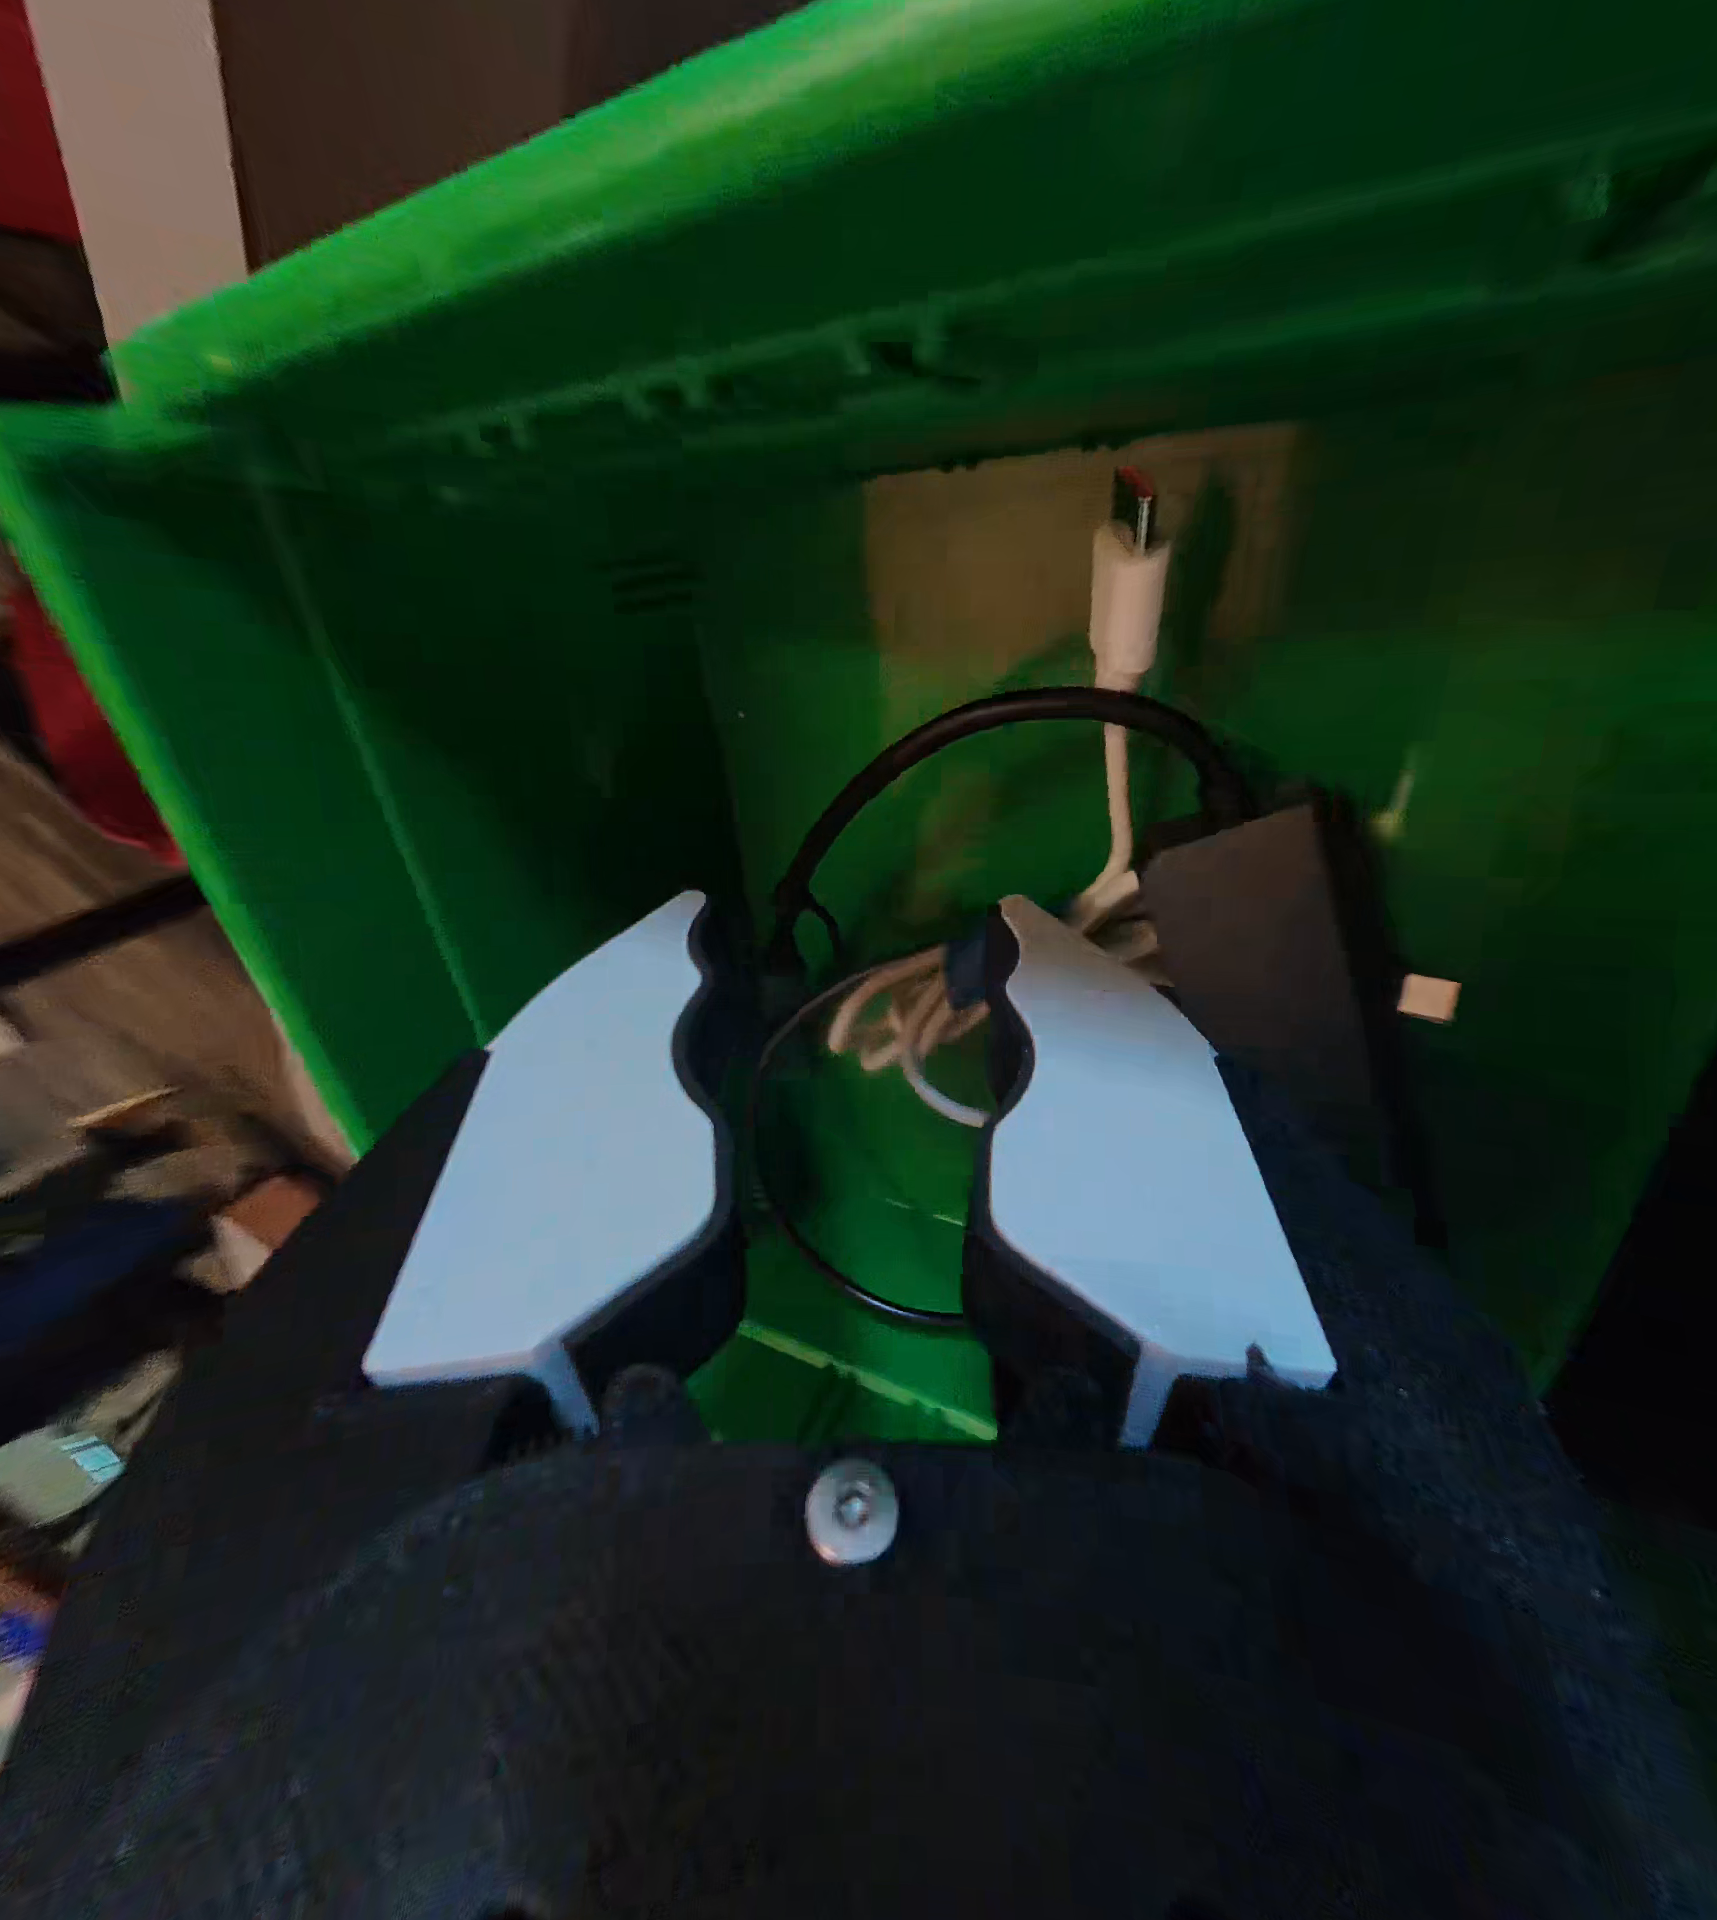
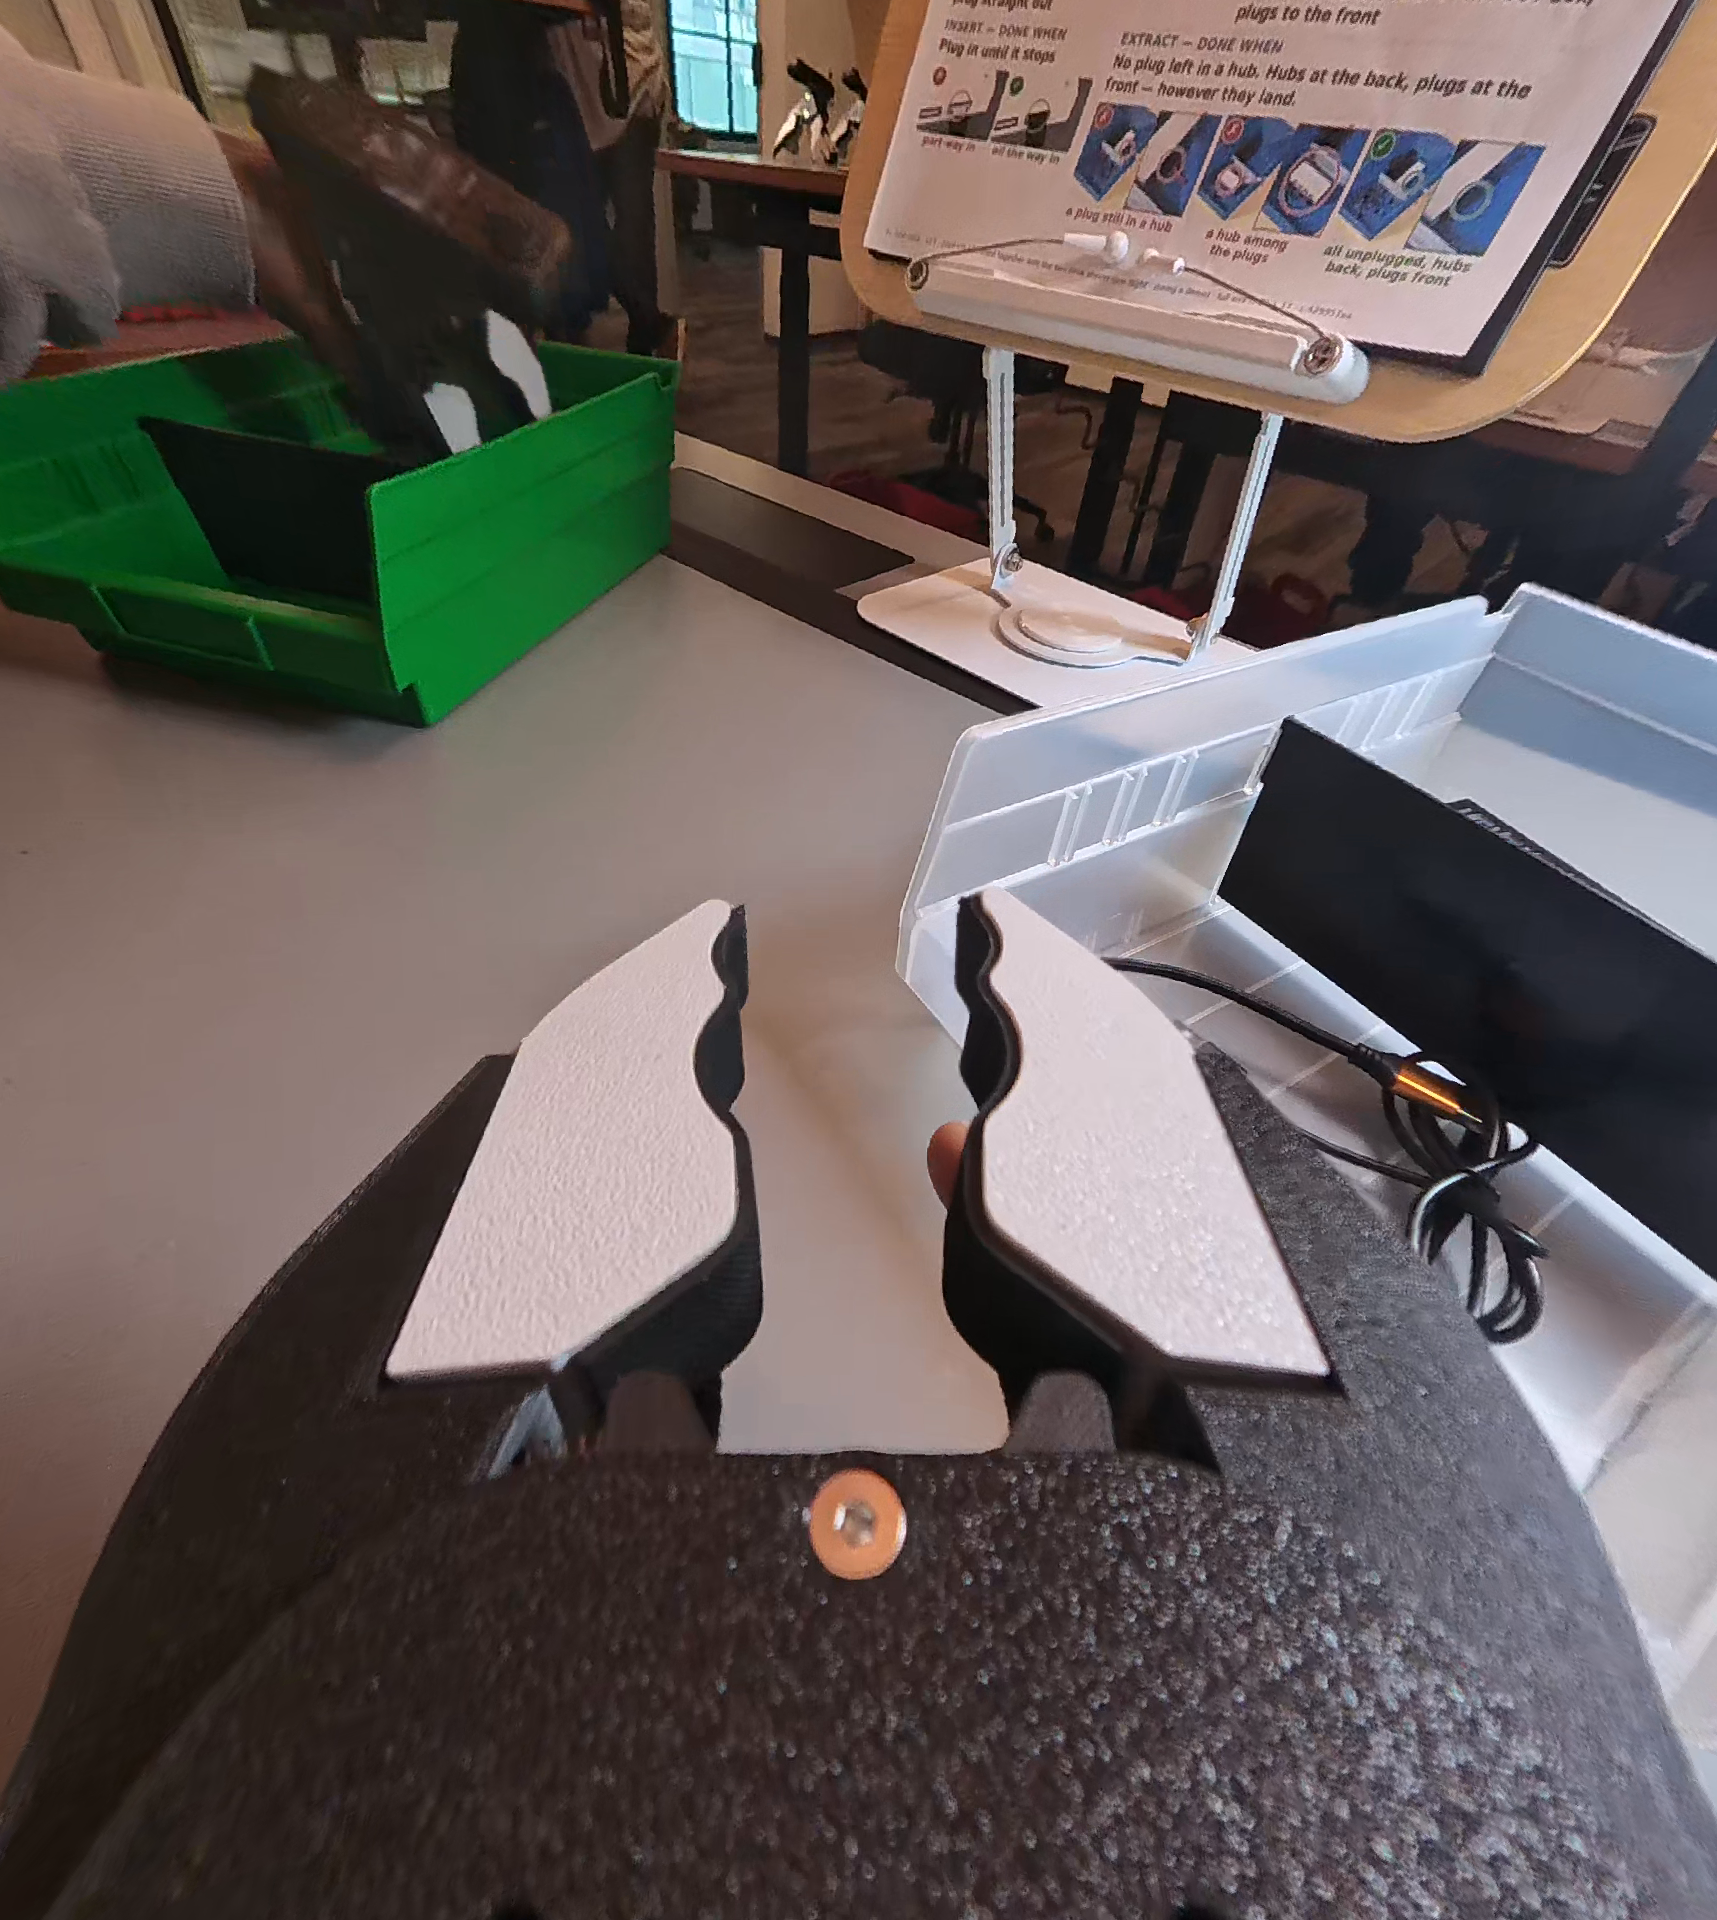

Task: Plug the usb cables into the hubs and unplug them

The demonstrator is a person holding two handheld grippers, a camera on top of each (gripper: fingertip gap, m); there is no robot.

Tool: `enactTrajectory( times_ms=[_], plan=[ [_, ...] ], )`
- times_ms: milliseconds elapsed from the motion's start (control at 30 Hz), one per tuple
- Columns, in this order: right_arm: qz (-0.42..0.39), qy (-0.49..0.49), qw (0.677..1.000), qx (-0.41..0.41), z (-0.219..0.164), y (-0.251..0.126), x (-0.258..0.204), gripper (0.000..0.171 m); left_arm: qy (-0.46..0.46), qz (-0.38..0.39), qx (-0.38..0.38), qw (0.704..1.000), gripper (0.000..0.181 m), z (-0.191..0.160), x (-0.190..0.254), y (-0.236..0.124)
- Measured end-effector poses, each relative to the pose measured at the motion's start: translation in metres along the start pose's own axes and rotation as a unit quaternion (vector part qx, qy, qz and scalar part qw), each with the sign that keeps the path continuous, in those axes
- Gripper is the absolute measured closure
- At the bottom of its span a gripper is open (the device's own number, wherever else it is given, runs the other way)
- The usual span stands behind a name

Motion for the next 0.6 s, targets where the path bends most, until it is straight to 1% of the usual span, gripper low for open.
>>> enactTrajectory(
  times_ms=[67,100,133,167,233,267,333,467,600],
  plan=[
    [0.003,-0.001,1.0,-0.01,-0.004,0.002,0.0,0.133,0.052,0.019,-0.009,0.998,0.135,0.008,0.003,0.01],
    [0.004,-0.002,1.0,-0.014,-0.005,0.002,0.0,0.134,0.069,0.025,0.001,0.997,0.142,0.013,0.005,0.014],
    [0.005,-0.002,1.0,-0.017,-0.006,0.002,-0.001,0.134,0.081,0.035,0.01,0.996,0.161,0.016,0.006,0.016],
    [0.004,-0.003,1.0,-0.019,-0.007,0.002,-0.001,0.135,0.089,0.048,0.012,0.995,0.17,0.017,0.005,0.016],
    [0.001,-0.007,1.0,-0.018,-0.007,0.001,0.0,0.137,0.089,0.074,0.012,0.993,0.174,0.015,-0.002,0.007],
    [0.001,-0.008,1.0,-0.016,-0.007,0.0,0.0,0.138,0.08,0.085,0.019,0.993,0.176,0.013,-0.007,-0.003],
    [0.004,-0.003,1.0,-0.013,-0.006,0.0,0.001,0.139,0.054,0.101,0.043,0.993,0.176,0.009,-0.018,-0.032],
    [0.021,0.005,1.0,-0.013,-0.006,0.006,-0.003,0.14,0.011,0.159,0.084,0.984,0.176,-0.001,-0.037,-0.106],
    [0.044,-0.007,0.999,-0.008,-0.003,0.011,-0.018,0.139,-0.05,0.207,0.172,0.962,0.177,0.008,-0.036,-0.186]
  ],
)
Point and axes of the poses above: each gripper's, where its closed fingertips meet, y out along the fingers, z out of its top, x = y × z across the jaws, the point moved 7 cm from there along -y, back along the fingers, and after that the axes turned 2 degrees about -y, right-handed, at the moved point
